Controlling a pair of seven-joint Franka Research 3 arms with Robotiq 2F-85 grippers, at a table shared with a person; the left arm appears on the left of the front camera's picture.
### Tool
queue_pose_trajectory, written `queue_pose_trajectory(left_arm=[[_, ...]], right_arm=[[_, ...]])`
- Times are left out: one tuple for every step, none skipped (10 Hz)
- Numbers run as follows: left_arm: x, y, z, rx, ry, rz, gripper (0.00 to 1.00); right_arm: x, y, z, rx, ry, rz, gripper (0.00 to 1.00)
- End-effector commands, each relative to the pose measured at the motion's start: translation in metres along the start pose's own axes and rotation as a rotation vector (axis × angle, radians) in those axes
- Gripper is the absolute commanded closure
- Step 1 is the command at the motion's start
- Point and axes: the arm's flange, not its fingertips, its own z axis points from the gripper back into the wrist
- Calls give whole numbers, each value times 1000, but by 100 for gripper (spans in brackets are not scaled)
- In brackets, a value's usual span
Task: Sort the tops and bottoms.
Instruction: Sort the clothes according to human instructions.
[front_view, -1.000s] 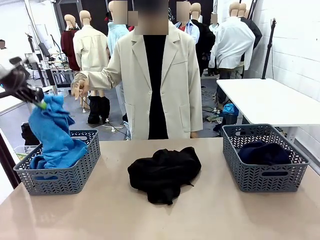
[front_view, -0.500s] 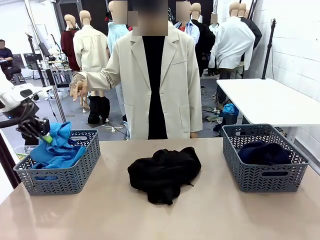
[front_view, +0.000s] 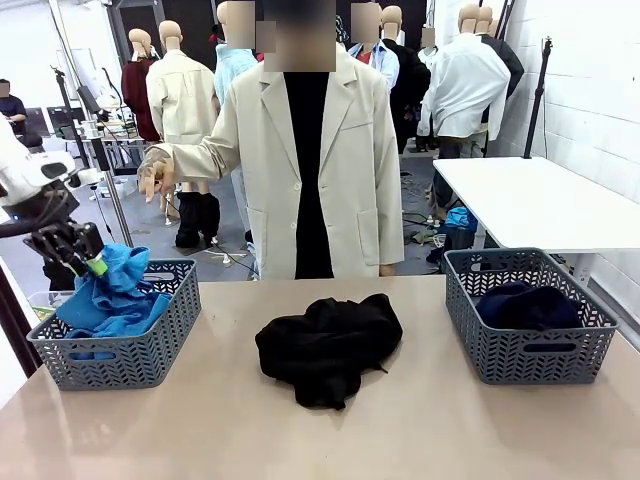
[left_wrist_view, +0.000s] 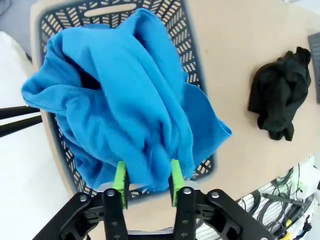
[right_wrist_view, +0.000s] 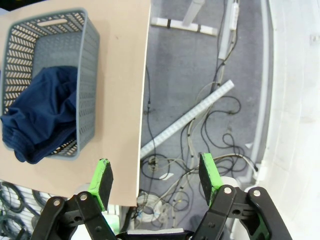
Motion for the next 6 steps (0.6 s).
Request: queue_pose_trajectory(left_arm=[[2, -11, 31, 1, 8, -37, 0], [6, -16, 52, -24, -1, -40, 0], [9, -19, 74, 21, -33, -51, 0], [9, -21, 95, 62, -49, -84, 0], [8, -23, 116, 119, -70, -104, 0], [6, -22, 137, 138, -96, -112, 0]], right_arm=[[-1, 2, 1, -12, 12, 10, 14], [-1, 2, 1, -12, 12, 10, 14], [-1, 2, 1, -12, 12, 10, 14], [-1, 2, 1, -12, 12, 10, 14], [-1, 2, 1, -12, 12, 10, 14], [-1, 2, 1, -12, 12, 10, 14]])
